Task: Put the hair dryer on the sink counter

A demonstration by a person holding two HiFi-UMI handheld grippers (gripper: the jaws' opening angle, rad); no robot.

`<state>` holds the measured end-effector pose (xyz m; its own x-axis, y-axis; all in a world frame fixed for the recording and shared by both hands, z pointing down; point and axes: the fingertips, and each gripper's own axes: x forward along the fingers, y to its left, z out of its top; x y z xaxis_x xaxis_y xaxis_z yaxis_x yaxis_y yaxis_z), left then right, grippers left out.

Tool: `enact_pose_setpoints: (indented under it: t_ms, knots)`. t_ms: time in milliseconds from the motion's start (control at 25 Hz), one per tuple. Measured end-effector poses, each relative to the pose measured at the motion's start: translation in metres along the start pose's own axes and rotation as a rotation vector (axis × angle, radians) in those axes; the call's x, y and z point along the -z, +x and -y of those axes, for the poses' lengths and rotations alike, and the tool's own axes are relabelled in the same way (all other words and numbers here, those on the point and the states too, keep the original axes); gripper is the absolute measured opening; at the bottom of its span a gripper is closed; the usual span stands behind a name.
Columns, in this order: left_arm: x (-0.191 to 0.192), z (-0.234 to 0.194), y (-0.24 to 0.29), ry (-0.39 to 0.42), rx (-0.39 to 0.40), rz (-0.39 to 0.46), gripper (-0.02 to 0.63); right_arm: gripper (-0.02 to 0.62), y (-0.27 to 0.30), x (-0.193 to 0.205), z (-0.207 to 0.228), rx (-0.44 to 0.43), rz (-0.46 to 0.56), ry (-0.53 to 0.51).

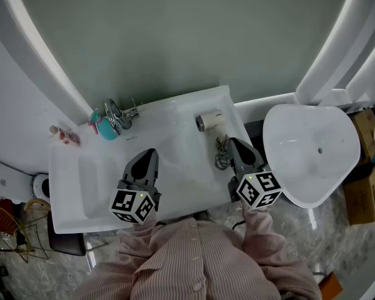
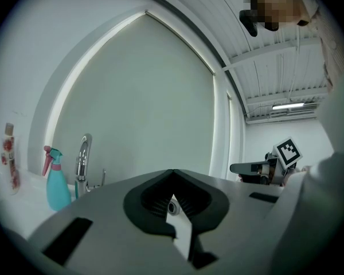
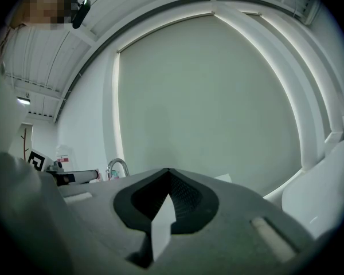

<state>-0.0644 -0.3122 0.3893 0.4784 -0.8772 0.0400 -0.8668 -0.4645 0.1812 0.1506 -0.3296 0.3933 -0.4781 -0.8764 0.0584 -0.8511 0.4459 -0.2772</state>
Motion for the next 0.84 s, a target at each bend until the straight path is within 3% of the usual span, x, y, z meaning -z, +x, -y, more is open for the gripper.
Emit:
enact_pose_setpoints:
  t_ms: [840]
  knots:
    - [0.003,-0.001,0.008,0.01,-0.018,-0.014,-0.002,0.005,0.002,0.003,0.015,-0.003,0.001,-0.006]
